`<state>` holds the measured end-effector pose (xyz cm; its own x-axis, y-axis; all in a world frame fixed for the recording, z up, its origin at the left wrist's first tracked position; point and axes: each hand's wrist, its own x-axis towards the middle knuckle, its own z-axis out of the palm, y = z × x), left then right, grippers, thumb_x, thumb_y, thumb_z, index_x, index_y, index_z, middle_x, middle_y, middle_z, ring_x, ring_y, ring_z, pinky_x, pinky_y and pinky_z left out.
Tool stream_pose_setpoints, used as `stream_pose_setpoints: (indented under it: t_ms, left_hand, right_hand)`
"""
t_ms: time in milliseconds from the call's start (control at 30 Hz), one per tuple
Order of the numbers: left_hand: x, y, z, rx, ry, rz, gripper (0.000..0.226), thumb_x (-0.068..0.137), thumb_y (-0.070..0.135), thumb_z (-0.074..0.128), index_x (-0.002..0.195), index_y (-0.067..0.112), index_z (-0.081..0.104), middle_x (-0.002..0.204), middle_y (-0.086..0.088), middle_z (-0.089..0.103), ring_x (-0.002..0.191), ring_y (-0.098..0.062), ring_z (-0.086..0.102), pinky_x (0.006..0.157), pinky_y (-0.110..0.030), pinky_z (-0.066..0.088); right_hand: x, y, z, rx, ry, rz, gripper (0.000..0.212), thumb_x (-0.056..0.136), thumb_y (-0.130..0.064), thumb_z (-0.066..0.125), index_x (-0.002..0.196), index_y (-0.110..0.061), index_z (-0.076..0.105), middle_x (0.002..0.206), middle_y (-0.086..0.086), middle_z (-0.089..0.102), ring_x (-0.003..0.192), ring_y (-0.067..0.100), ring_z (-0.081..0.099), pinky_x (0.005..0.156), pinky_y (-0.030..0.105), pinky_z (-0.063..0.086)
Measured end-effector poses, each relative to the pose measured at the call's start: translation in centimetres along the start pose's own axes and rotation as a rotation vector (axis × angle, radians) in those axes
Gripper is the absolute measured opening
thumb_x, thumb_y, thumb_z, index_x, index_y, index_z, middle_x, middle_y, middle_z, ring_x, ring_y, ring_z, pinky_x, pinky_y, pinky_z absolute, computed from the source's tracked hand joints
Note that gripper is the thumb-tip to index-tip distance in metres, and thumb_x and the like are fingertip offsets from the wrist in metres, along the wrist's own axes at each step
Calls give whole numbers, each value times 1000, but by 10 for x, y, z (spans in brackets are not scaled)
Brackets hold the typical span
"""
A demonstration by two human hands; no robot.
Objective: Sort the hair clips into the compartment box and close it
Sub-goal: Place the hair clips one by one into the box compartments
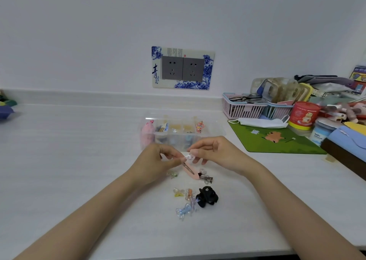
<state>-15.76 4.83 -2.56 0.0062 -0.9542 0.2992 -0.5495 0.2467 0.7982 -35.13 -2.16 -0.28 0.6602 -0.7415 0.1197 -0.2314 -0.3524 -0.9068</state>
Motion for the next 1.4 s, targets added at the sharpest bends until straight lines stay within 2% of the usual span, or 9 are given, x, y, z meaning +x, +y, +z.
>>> stream_pose_setpoints:
  t_ms: [133,433,533,767,900,1000,1100,1233,1400]
  left_hand:
    - [1,4,-1,-57,39,-3,13,79,29,72,80,17,77,71,4,69,49,4,46,51,-7,33]
    - [5,-7,-4,-17,81,-30,3,78,24,73,76,24,74,70,9,68,57,6,49,53,-6,34]
    - [5,-8,-7,-16,86,-32,2,78,22,73,79,21,75,70,9,66,59,6,49,54,-4,34]
    - [3,-10,-8,79,-21,-28,14,74,38,75,86,32,72,85,16,68,82,-1,54,67,-4,36]
    - [0,-9,-10,194,-191,13,27,69,47,76,92,34,70,99,16,67,96,1,56,79,-7,40]
    - [0,-7,-10,257,-247,57,28,70,44,77,94,30,71,99,16,65,98,0,54,81,-10,41]
    - [0,-4,-11,261,-261,78,20,71,39,77,86,28,70,92,14,67,93,2,55,76,-7,39]
    - [0,-7,-10,194,-283,19,19,71,42,77,75,27,66,76,14,63,60,-1,47,62,-13,36]
    - [-4,-8,-7,55,-172,2,32,66,55,74,70,24,66,72,2,66,67,-3,52,69,-24,41]
  right_hand:
    - [2,0,5,61,94,-55,16,80,-10,71,95,-7,70,78,2,73,75,14,69,65,20,54]
    - [36,-24,-22,3,447,-230,11,78,-10,73,81,-18,65,77,-2,70,70,11,65,69,20,52]
    - [59,-26,-36,-113,496,-234,7,80,-15,72,81,-18,65,81,-1,70,75,10,64,69,12,49]
    - [88,-5,-37,-398,318,-65,13,85,-22,67,92,-13,71,93,0,72,88,11,64,77,25,53]
    - [75,-4,-33,-420,429,-155,11,88,-24,63,94,-20,70,90,-11,68,92,8,61,73,0,36]
    - [51,-9,-25,-369,415,-230,9,87,-23,63,92,-20,70,85,-17,67,86,1,61,75,-1,35]
    - [27,-6,-18,-323,361,-267,7,87,-21,64,89,-21,71,83,-16,68,83,-4,60,78,6,39]
    - [15,5,-13,-227,307,-221,9,87,-19,65,84,-26,71,87,-10,71,87,12,63,78,19,45]
    - [14,7,-8,-105,238,-173,6,86,-15,65,86,-15,71,89,3,73,85,15,64,81,24,48]
